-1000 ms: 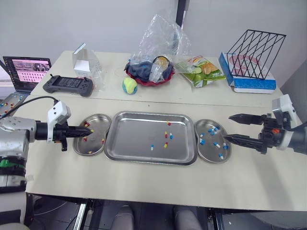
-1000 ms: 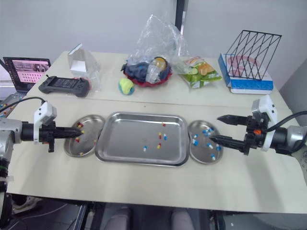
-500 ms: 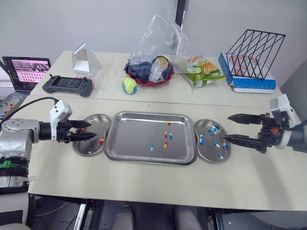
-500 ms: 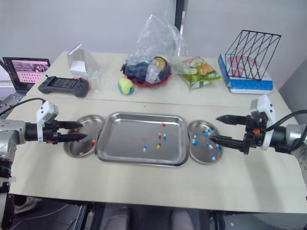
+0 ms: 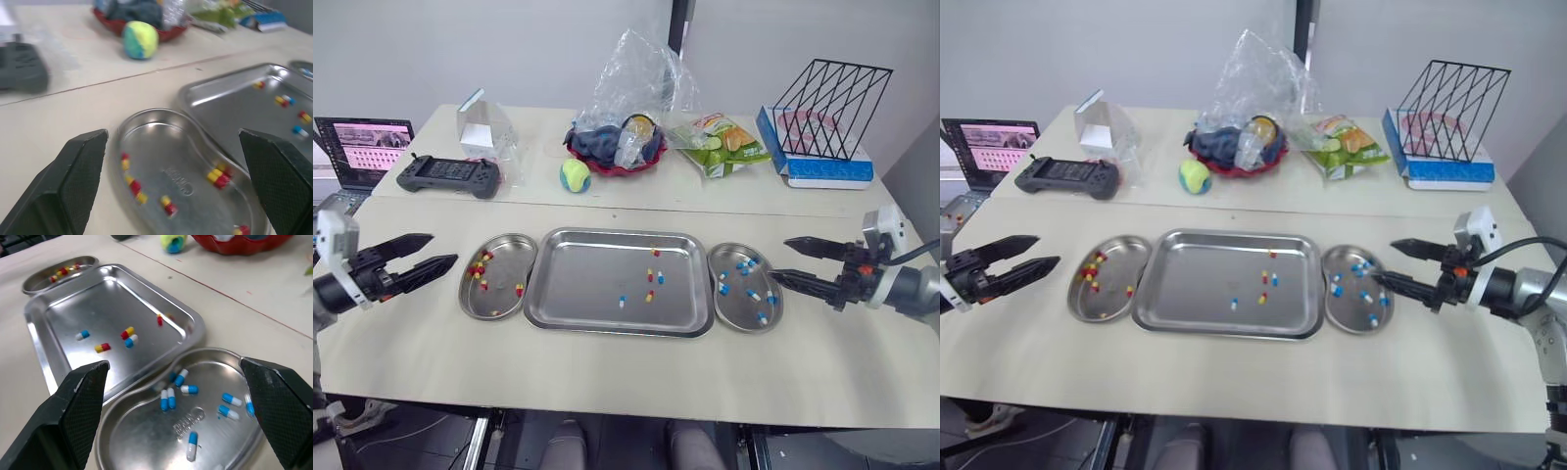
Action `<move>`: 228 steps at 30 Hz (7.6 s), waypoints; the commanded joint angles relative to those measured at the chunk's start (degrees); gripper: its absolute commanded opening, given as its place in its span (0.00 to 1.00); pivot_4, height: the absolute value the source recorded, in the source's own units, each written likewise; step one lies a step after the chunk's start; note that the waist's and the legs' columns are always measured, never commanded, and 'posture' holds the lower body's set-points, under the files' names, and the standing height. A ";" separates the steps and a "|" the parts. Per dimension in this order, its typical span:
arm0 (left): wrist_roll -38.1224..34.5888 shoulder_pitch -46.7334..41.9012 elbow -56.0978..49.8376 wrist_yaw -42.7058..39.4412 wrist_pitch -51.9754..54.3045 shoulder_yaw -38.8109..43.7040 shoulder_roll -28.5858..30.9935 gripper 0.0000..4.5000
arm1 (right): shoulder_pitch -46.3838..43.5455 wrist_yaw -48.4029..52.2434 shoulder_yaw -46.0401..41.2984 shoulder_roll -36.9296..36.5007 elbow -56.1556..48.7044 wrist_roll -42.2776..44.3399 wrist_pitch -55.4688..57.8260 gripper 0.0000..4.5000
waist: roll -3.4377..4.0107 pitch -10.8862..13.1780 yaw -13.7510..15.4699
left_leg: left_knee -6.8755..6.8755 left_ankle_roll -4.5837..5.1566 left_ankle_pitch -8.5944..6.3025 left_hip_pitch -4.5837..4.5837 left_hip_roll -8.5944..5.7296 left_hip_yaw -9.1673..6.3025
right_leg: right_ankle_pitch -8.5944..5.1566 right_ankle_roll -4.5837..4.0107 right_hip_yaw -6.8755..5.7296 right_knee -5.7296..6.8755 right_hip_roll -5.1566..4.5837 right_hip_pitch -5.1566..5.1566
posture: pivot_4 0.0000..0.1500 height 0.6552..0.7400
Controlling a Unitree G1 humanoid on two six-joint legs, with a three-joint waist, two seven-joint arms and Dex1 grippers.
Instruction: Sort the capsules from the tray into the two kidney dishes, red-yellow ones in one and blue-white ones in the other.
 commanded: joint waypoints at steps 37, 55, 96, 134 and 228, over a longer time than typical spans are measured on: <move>-4.36 1.13 -1.09 -1.51 -0.68 -0.64 3.98 1.00 | -5.14 -5.24 -2.70 2.11 9.04 -3.79 -6.51 1.00 | -0.01 0.00 -0.12 | -0.04 0.00 0.00 0.06 0.01 0.03 | 0.00 -0.01 0.02 0.00 0.02 0.02 | 1.00 0.98; -5.12 -9.83 -14.30 -9.81 12.79 -16.13 7.32 1.00 | 2.38 -10.33 -5.89 1.90 -7.14 1.25 9.16 1.00 | -0.37 -0.10 0.18 | -0.07 0.29 -0.30 -0.10 1.15 2.82 | 0.47 -0.21 2.60 0.29 1.21 -1.76 | 1.00 0.87; -11.73 22.31 -35.43 -2.14 13.82 8.30 4.95 1.00 | -19.28 -33.74 42.97 35.20 -15.60 -21.27 16.62 1.00 | -0.45 -0.11 -1.24 | 0.10 0.16 -0.21 -0.64 1.14 1.83 | 0.45 -0.29 1.68 0.41 1.15 -1.88 | 1.00 0.87; -11.58 22.89 -37.43 1.11 10.92 6.29 3.13 1.00 | -17.55 -39.12 46.68 37.24 -15.19 -27.12 26.03 0.12 | -0.69 -0.27 -1.40 | 0.07 0.16 -0.21 -0.58 1.15 1.79 | 0.44 -0.31 1.66 0.40 1.17 -1.84 | 1.00 0.87; -8.38 10.70 -25.05 1.14 3.87 0.33 4.40 1.00 | -21.28 -11.72 11.72 1.59 5.48 -15.74 13.36 0.92 | -0.70 -0.25 -1.15 | 0.04 0.19 -0.23 -0.64 1.08 1.86 | 0.43 -0.32 1.70 0.29 1.09 -1.83 | 1.00 0.87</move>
